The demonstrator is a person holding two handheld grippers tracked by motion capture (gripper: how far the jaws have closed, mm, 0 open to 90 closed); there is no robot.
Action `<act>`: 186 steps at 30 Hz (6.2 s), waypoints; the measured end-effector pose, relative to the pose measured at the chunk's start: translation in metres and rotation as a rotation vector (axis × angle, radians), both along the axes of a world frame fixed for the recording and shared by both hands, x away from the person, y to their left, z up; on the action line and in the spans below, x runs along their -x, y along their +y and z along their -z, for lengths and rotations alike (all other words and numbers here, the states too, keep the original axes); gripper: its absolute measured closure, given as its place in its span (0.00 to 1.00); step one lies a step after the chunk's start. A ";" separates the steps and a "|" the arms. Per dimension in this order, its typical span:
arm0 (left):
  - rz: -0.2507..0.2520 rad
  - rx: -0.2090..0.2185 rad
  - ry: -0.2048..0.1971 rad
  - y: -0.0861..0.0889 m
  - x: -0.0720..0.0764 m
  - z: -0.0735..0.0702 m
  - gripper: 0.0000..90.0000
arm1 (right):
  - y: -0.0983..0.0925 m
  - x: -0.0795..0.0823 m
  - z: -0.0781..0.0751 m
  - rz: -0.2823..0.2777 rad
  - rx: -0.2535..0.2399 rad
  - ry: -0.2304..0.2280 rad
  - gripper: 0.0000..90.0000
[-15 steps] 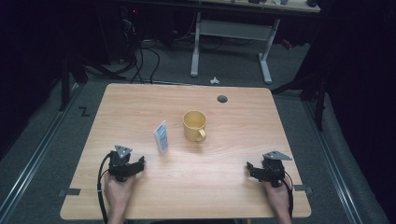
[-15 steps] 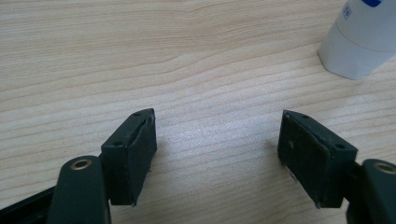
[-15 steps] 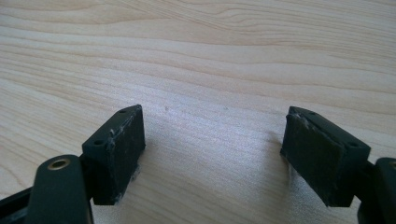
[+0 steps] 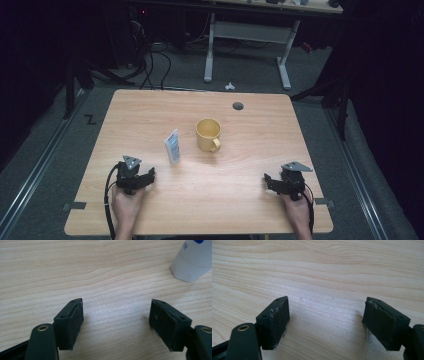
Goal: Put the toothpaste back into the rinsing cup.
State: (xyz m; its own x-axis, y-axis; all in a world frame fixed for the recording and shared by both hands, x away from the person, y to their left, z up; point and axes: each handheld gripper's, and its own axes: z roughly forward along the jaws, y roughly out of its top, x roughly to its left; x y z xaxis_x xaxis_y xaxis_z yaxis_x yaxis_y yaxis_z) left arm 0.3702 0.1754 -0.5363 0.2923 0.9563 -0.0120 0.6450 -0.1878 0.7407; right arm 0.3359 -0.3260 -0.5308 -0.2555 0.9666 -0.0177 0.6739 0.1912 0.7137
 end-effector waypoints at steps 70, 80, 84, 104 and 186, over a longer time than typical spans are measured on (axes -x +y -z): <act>0.129 0.046 0.013 -0.022 0.023 -0.009 0.26 | 0.000 0.001 0.000 0.001 -0.002 0.001 0.24; 0.167 0.053 0.021 -0.034 0.024 -0.010 0.26 | 0.000 0.001 0.000 -0.001 -0.001 0.001 0.24; 0.181 0.059 0.028 -0.038 0.024 -0.012 0.26 | 0.000 0.001 0.000 -0.001 -0.001 0.001 0.24; 0.212 0.081 -0.013 -0.055 0.012 -0.033 0.29 | 0.000 0.001 0.000 -0.001 -0.001 0.001 0.24; 0.242 0.085 -0.079 -0.077 -0.047 -0.057 0.71 | 0.000 0.001 0.000 -0.002 -0.002 0.001 0.24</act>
State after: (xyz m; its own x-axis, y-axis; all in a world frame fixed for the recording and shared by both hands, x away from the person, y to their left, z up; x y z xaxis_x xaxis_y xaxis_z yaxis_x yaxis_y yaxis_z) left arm 0.4169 0.0982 -0.4789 0.5153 0.8551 -0.0574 0.5285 -0.2643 0.8068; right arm 0.3351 -0.3263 -0.5308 -0.2571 0.9663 -0.0158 0.6741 0.1910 0.7135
